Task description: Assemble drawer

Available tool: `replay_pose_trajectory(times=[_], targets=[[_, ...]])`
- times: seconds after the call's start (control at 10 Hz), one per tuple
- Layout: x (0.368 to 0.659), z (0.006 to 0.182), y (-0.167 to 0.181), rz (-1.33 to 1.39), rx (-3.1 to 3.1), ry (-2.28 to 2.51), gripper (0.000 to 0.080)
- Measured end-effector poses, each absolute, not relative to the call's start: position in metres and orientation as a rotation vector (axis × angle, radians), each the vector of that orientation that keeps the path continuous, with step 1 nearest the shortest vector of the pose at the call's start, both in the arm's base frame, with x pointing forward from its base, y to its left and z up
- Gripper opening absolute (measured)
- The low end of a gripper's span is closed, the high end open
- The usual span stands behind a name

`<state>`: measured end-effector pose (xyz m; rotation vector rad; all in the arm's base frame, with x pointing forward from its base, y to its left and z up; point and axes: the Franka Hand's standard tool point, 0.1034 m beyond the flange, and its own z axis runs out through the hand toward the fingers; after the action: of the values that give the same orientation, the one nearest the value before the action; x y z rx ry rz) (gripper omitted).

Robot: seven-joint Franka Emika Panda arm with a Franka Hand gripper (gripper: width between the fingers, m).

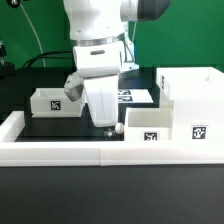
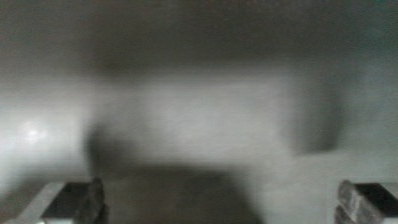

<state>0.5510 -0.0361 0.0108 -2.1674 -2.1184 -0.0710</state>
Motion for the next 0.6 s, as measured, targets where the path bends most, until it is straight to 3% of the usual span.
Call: replay_pose_trajectory(times=[0.6], targets=[[0.561, 0.014, 0.002, -0.066, -2.237, -2.057, 0.0649]])
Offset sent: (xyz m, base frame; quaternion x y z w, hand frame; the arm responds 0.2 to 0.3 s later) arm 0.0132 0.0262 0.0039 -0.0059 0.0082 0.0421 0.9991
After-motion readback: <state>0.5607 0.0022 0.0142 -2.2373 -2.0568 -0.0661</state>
